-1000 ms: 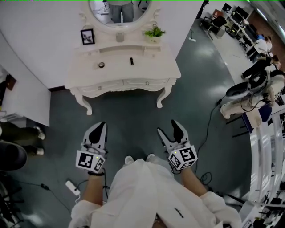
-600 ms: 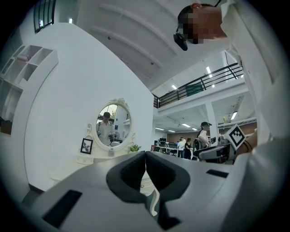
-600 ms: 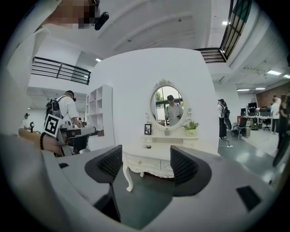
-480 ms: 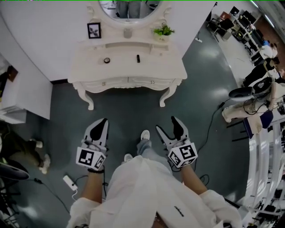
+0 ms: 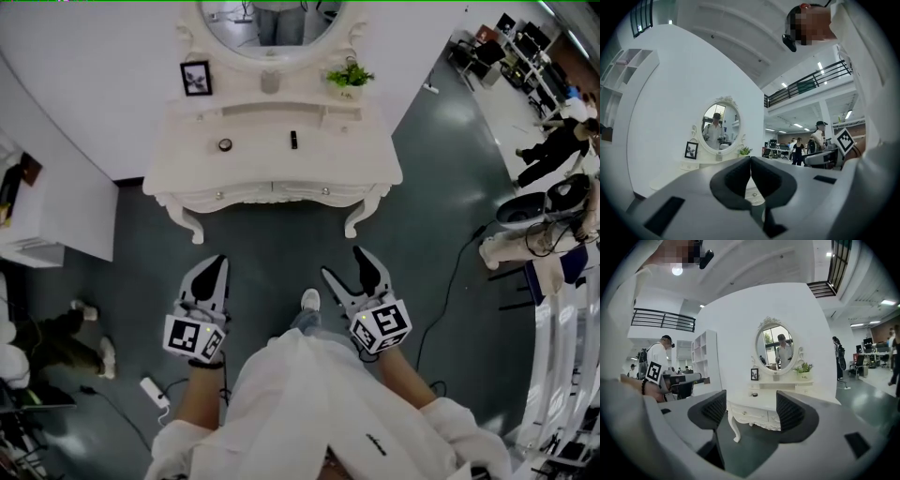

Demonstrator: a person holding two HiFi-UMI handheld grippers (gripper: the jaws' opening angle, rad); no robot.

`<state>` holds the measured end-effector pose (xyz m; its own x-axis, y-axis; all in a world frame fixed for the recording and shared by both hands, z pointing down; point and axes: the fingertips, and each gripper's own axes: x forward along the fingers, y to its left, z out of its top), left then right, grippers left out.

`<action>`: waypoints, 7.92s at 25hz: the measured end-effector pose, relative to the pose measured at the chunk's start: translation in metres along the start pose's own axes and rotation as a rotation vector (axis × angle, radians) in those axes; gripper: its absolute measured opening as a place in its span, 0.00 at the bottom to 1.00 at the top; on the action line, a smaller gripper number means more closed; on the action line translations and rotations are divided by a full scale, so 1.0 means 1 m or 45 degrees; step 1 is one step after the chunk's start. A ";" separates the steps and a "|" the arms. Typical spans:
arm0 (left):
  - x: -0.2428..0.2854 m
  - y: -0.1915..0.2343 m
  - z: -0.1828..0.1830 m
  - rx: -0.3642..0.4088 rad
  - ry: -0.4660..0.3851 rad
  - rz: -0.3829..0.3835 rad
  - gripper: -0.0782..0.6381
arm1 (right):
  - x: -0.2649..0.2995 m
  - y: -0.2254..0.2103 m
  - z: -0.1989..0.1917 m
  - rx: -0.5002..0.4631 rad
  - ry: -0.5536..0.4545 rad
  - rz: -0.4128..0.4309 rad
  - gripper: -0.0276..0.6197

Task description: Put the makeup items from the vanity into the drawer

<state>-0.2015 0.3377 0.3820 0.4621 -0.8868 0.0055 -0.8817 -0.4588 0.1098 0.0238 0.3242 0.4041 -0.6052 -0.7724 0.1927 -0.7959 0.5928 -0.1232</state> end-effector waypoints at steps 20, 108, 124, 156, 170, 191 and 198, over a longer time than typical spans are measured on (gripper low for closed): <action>0.215 -0.010 0.010 0.039 -0.020 0.059 0.15 | 0.094 -0.186 0.023 0.005 0.044 0.096 0.58; 0.535 0.210 -0.222 -0.245 0.493 -0.130 0.15 | 0.519 -0.281 -0.164 -0.081 0.835 -0.012 0.66; 0.530 0.221 -0.229 -0.239 0.499 -0.118 0.15 | 0.531 -0.280 -0.172 -0.087 0.837 -0.027 0.49; 0.612 0.134 -0.158 -0.170 0.382 -0.389 0.15 | 0.484 -0.379 -0.062 -0.070 0.609 -0.329 0.22; 0.648 0.093 -0.143 -0.159 0.384 -0.435 0.15 | 0.468 -0.445 -0.050 -0.037 0.609 -0.409 0.22; 0.666 0.088 -0.142 -0.159 0.378 -0.349 0.15 | 0.471 -0.481 -0.065 -0.090 0.659 -0.375 0.22; 0.667 0.086 -0.142 -0.165 0.375 -0.337 0.15 | 0.472 -0.485 -0.066 -0.082 0.641 -0.365 0.23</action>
<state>0.0438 -0.2853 0.5360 0.6951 -0.6767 0.2426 -0.7184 -0.6413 0.2696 0.1252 -0.3126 0.6190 -0.2696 -0.7097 0.6509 -0.9141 0.4011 0.0587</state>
